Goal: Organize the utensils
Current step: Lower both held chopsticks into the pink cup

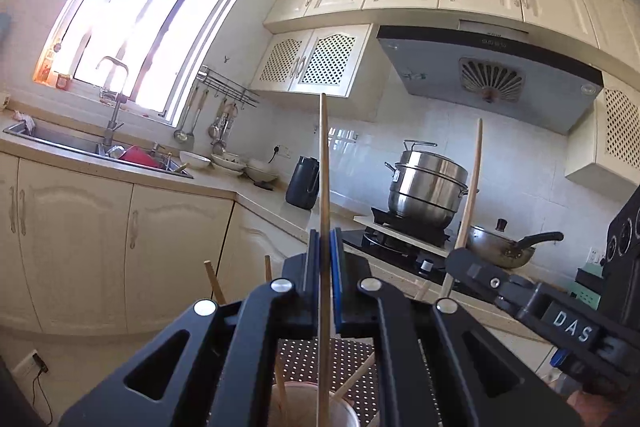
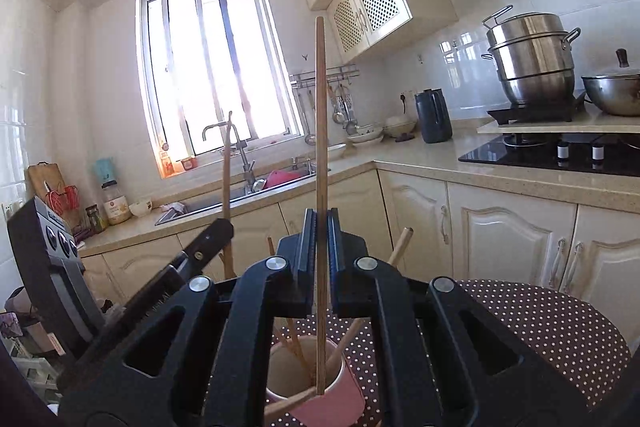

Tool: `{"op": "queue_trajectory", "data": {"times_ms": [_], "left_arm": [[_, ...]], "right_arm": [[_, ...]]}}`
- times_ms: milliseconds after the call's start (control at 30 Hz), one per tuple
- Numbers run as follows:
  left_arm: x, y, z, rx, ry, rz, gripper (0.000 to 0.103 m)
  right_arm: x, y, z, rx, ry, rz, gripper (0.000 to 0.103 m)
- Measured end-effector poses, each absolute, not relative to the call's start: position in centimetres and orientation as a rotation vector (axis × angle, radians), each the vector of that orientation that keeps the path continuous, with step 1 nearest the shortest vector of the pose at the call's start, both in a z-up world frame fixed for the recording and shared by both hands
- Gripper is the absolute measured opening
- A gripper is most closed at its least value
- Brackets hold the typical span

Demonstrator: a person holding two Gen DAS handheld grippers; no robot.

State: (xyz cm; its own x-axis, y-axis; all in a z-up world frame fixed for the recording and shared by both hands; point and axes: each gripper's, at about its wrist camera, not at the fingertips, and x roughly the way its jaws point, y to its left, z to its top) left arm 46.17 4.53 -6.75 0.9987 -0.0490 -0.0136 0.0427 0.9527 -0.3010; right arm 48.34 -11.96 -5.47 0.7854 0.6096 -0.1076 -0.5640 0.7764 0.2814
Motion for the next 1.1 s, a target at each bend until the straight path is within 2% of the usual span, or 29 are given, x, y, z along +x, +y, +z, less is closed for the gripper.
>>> {"op": "queue_trajectory", "data": {"times_ms": [500, 800, 1100], "left_arm": [[47.5, 4.3, -9.5, -0.300, 0.072, -0.036, 0.005], [46.7, 4.5, -7.6, -0.309, -0.046, -0.020, 0.005], [48.4, 4.6, -8.9, -0.299, -0.045, -0.008, 0.005]], "right_arm": [[49.2, -11.4, -6.8, 0.213, 0.211, 0.716, 0.006], [49.2, -11.6, -7.1, 0.205, 0.221, 0.737, 0.006], [50.0, -11.7, -7.0, 0.221, 0.213, 0.766, 0.006]]}}
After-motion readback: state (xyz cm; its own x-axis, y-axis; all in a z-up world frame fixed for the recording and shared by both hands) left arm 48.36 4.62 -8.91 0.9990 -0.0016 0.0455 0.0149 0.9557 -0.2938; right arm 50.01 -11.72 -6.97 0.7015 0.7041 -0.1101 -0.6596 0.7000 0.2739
